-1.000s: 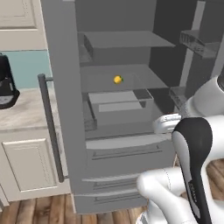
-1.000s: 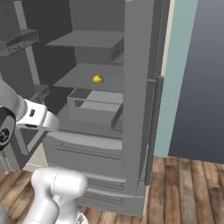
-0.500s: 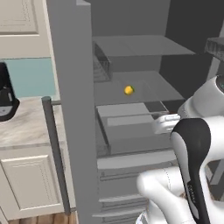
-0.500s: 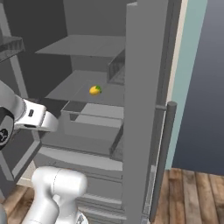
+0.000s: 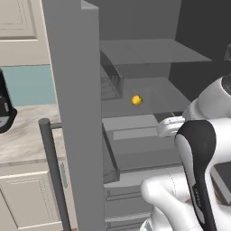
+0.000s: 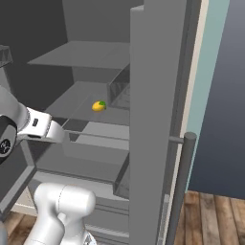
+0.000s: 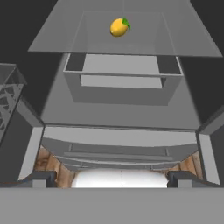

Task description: Grab the garlic and lemon from the fridge, place them in the blender, close the lid, and turn on the blender to create a marinade.

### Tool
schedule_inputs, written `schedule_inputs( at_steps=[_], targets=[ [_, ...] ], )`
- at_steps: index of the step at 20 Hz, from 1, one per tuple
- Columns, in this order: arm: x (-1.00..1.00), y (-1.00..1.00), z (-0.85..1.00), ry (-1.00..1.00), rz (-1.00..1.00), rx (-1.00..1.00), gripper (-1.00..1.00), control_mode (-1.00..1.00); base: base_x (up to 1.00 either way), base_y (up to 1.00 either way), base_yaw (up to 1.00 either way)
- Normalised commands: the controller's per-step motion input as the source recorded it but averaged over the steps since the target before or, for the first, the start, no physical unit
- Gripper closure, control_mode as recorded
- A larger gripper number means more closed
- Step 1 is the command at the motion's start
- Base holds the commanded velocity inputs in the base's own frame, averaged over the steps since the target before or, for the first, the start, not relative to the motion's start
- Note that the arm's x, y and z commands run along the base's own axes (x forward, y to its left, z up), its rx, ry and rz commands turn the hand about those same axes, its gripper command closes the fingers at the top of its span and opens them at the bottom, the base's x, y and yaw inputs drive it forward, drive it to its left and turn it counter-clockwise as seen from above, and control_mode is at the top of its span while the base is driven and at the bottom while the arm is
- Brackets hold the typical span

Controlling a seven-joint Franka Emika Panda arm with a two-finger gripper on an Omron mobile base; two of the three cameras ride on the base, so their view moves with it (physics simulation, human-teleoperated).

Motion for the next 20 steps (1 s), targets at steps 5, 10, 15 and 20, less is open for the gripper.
schedule_inputs(
  at_steps=[5, 10, 15, 20],
  targets=[
    [0.88, 0.0, 0.0, -0.04, -0.03, 0.0, -1.0, -1.0, 0.0, 0.0, 0.0],
    [1.0, 0.0, 0.0, 0.0, -0.06, 0.0, -1.0, -1.0, 0.0, 0.0, 0.0],
    [1.0, 0.0, -0.05, 0.0, -0.07, 0.0, -1.0, -1.0, 0.0, 0.0, 0.0],
    [0.87, 0.0, -0.24, 0.0, -0.08, 0.0, -1.0, -1.0, 0.0, 0.0, 0.0]
  ],
)
